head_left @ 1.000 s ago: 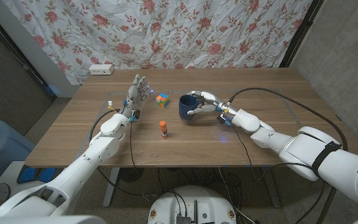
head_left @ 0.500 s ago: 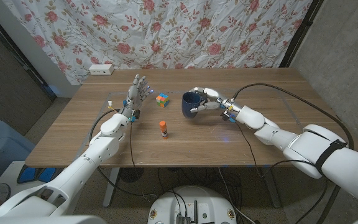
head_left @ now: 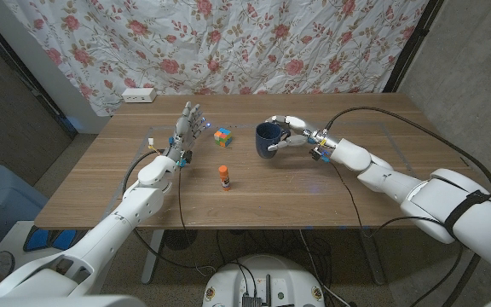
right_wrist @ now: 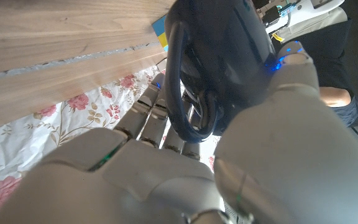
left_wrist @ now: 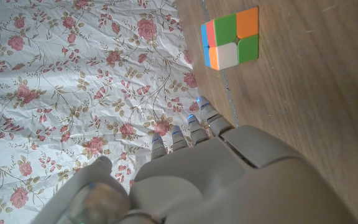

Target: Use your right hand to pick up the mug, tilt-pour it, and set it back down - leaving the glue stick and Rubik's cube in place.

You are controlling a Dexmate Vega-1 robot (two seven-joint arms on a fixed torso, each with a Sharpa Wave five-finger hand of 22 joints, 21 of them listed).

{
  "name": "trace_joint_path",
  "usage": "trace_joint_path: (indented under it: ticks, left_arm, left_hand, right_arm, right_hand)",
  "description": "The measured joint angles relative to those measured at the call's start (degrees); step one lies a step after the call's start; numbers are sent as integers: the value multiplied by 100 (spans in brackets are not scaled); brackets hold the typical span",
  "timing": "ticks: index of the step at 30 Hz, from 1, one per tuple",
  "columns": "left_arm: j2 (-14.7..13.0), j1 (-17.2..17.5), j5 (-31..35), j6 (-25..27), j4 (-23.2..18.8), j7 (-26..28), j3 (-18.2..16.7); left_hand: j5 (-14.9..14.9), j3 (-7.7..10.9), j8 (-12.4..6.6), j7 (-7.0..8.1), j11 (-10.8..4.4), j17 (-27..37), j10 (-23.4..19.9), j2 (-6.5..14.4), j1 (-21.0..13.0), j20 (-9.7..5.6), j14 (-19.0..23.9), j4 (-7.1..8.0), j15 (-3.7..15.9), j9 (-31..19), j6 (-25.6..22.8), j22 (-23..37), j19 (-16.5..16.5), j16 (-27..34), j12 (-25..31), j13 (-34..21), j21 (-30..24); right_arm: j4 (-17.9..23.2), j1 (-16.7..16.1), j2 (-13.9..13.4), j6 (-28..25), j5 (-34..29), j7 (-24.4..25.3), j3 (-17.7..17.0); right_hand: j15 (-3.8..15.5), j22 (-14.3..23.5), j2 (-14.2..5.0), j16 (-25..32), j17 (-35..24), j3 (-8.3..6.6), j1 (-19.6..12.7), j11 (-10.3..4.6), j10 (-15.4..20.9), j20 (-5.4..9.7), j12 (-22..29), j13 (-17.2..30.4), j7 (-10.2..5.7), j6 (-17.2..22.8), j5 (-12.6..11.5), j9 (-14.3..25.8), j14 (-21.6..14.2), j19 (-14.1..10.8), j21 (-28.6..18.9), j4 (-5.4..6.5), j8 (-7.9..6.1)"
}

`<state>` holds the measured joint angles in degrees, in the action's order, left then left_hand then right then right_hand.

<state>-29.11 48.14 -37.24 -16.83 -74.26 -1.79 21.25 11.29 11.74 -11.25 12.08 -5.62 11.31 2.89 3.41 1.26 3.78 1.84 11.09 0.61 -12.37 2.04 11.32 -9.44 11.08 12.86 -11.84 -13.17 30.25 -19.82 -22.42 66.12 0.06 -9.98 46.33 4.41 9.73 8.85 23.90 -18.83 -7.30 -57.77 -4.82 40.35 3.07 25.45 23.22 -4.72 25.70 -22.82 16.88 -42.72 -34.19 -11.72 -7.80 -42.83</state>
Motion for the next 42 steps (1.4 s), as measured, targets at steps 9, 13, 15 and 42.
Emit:
trace_joint_path:
  ticks: [9, 13, 15, 42]
  left_arm:
    - [2, 2, 1, 1, -2, 5, 0]
    - [2, 4, 2, 1, -3, 7, -1]
    - [2, 4, 3, 1, -5, 7, -1]
    - [0, 5, 7, 4, -7, 2, -1]
  left_hand:
    - [0, 0, 0, 0, 0, 0, 0, 0, 0, 0, 0, 0, 0, 0, 0, 0, 0, 0, 0, 0, 0]
    - [0, 0, 0, 0, 0, 0, 0, 0, 0, 0, 0, 0, 0, 0, 0, 0, 0, 0, 0, 0, 0]
    - [0, 0, 0, 0, 0, 0, 0, 0, 0, 0, 0, 0, 0, 0, 0, 0, 0, 0, 0, 0, 0]
    - [0, 0, 0, 0, 0, 0, 0, 0, 0, 0, 0, 0, 0, 0, 0, 0, 0, 0, 0, 0, 0]
  right_arm:
    - [989, -208, -441, -683, -386, 126, -158]
    - [1337, -262, -598, -944, -558, 163, -212]
    - [1453, -273, -654, -1023, -614, 170, -229]
    - [2998, -396, -1348, -2063, -1461, 238, -447]
  right_hand:
    - [5, 0, 0, -1, -22, 0, 0, 31, 31, 22, 1, 36, 21, 21, 45, 1, -45, -22, 0, 0, 0]
    - [20, 0, 0, -2, -22, 0, 0, 30, 31, 31, 1, 48, 51, 50, 76, 1, -61, -31, 0, 0, 0]
    - [20, 0, 0, -2, -22, 0, 0, 34, 34, 31, 1, 67, 51, 50, 87, 1, -60, -31, 0, 0, 0]
    - [52, -1, 0, -26, -93, -10, 1, 165, 267, 25, 21, 81, 143, 142, 180, -15, -279, -202, 0, -10, -1]
